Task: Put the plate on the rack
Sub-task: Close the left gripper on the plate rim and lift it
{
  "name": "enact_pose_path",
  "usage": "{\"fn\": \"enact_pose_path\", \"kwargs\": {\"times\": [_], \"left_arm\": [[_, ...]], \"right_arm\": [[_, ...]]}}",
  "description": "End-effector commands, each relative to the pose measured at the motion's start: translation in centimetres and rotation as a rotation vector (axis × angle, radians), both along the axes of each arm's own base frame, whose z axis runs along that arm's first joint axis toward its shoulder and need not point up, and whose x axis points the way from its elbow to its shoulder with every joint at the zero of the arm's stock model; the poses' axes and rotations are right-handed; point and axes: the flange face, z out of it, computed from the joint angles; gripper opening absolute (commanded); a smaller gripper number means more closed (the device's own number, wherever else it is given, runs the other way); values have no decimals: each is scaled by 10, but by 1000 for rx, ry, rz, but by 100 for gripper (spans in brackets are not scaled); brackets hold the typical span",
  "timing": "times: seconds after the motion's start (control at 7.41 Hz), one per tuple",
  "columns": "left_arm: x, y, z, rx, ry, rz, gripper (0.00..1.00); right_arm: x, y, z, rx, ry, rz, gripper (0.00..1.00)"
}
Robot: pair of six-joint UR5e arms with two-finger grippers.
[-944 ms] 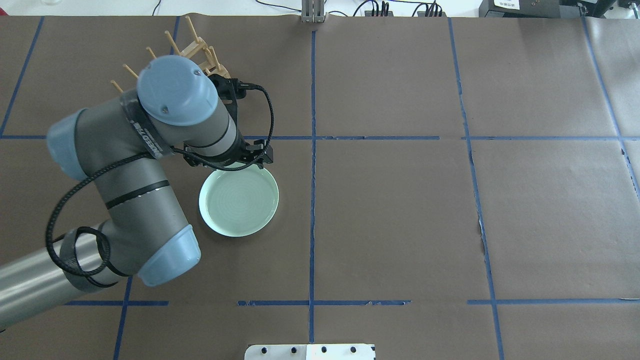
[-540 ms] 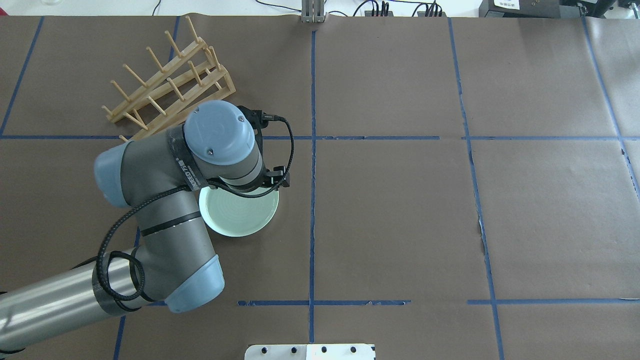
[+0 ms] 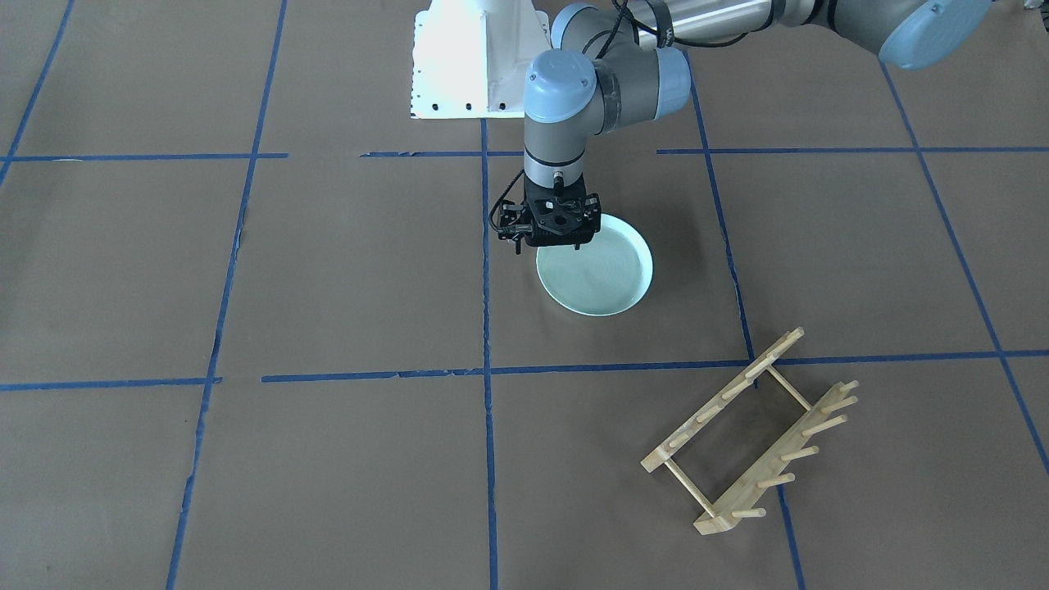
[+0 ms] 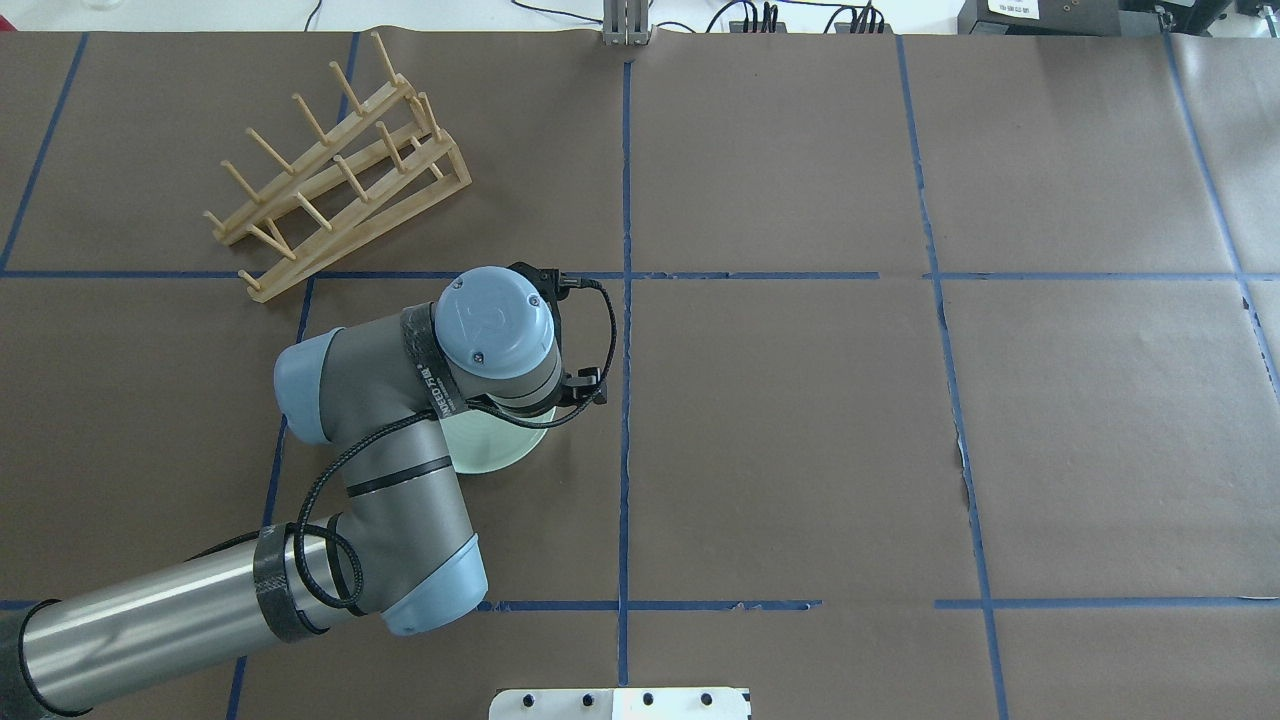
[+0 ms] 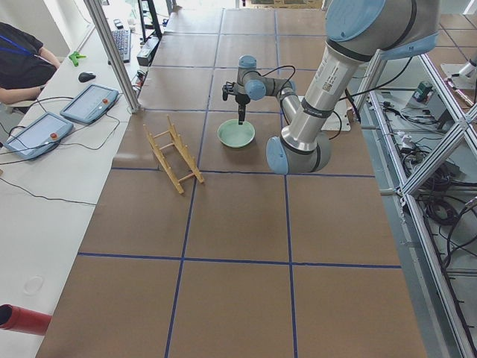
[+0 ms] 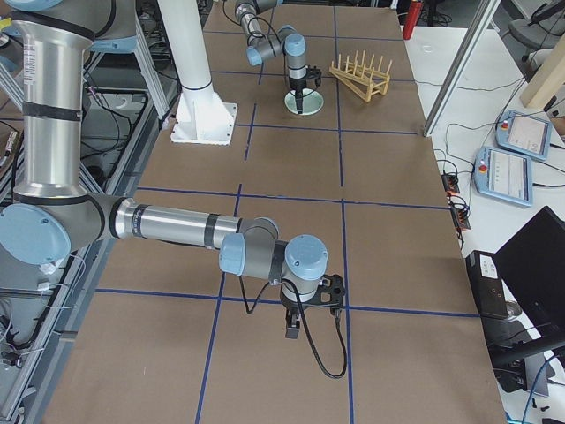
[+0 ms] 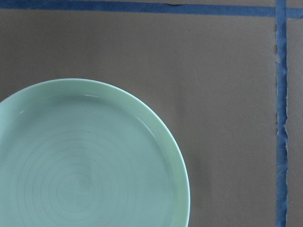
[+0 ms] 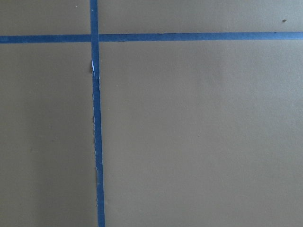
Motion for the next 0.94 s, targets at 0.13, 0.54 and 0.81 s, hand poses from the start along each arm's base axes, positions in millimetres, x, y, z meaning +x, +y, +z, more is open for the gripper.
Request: {"fn": "enact_pose_path", "kwargs": {"times": [0.13, 0.54, 0.81], "left_arm": [[12, -4, 16, 4, 8, 4, 90], [16, 0, 16, 4, 7, 14, 76], [16, 0, 14, 5, 10, 14, 57]], "right_arm": [[0, 0, 0, 0, 0, 1, 100], [0, 0, 0, 0, 0, -1, 100], [0, 0, 0, 0, 0, -1, 100]]}}
